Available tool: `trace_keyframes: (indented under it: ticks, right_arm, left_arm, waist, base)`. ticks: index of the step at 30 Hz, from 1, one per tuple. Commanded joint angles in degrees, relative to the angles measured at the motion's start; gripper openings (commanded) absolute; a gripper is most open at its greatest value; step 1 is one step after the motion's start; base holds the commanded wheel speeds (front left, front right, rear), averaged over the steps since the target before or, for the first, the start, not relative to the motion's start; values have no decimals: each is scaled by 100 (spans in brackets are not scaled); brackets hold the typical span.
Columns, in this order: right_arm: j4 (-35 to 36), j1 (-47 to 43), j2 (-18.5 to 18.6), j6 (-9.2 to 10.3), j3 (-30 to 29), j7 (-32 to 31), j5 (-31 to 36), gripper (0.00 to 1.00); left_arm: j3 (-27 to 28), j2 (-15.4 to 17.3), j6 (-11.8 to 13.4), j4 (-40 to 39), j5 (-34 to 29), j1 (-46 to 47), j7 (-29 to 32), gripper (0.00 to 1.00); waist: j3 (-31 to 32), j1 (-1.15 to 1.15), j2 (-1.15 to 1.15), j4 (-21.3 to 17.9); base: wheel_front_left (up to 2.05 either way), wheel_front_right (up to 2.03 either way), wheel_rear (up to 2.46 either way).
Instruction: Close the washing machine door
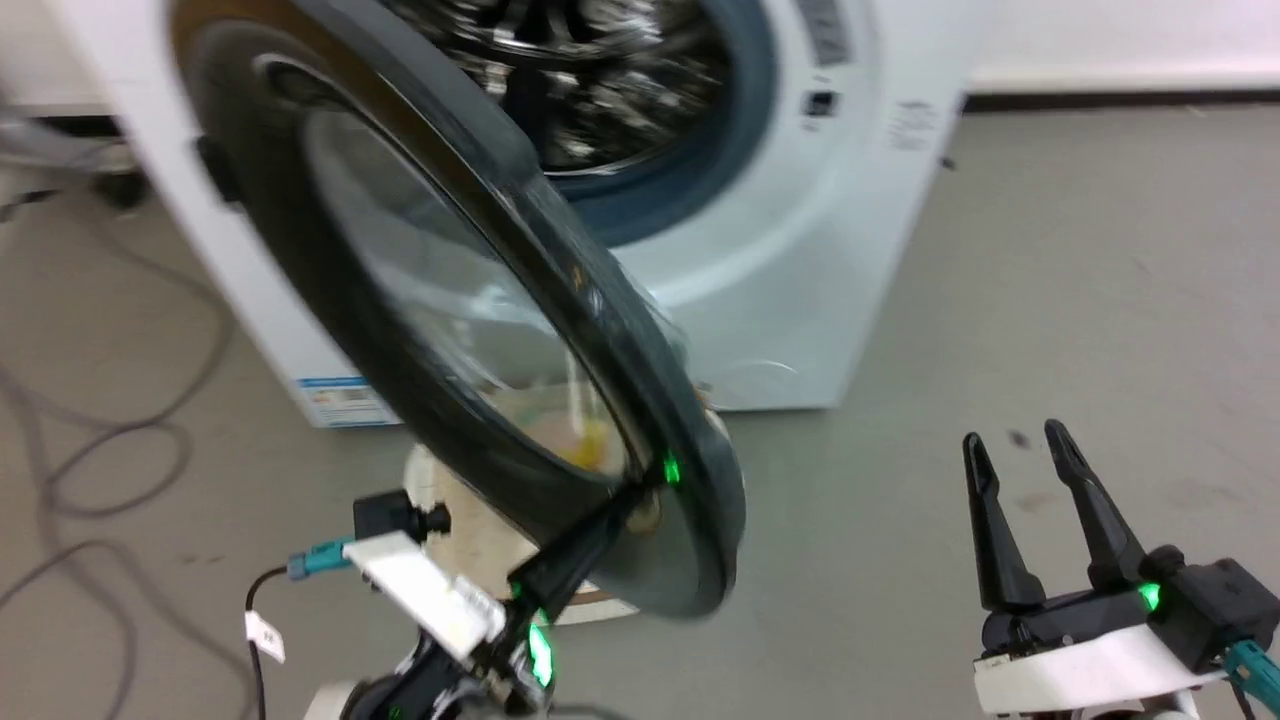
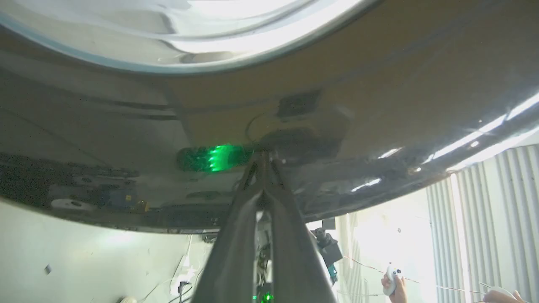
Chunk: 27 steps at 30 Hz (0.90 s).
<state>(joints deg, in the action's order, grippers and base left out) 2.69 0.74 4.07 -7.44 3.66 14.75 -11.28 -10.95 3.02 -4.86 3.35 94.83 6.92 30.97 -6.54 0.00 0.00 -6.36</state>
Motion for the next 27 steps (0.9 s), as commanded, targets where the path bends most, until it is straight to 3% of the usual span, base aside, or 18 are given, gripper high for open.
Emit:
trace_keyframes:
  ticks: [1, 10, 17, 22, 27]
  right_arm:
    - [42, 98, 14, -5, -12, 25, 30, 100]
    - [47, 128, -58, -5, 72, 25, -16, 100]
    - [38, 201, -100, -5, 218, 25, -49, 100]
    - [29, 170, -112, -5, 207, 25, -45, 100]
    - [45, 152, -117, -5, 162, 25, -63, 100]
  left_arm:
    - [-68, -13, -61, 65, 35, 200, -162, 0]
    - [-344, -13, -212, 863, 3, 1370, -1702, 0]
    - [-410, -13, -246, 1687, -16, 2404, -2668, 0]
    - [-511, -14, -258, 2144, 95, 2807, -2873, 0]
    - [-663, -9, -261, 2115, 22, 2655, -2793, 0]
  waist:
    - [-244, 0, 0, -446]
    - [-523, 0, 0, -1206]
    - [-650, 0, 0, -1536]
    - [-628, 0, 0, -1546]
    - [-554, 0, 0, -1343]
  base:
    - [0, 0, 0]
    - [0, 0, 0]
    - [0, 0, 0]
    - [0, 0, 0]
    - [0, 0, 0]
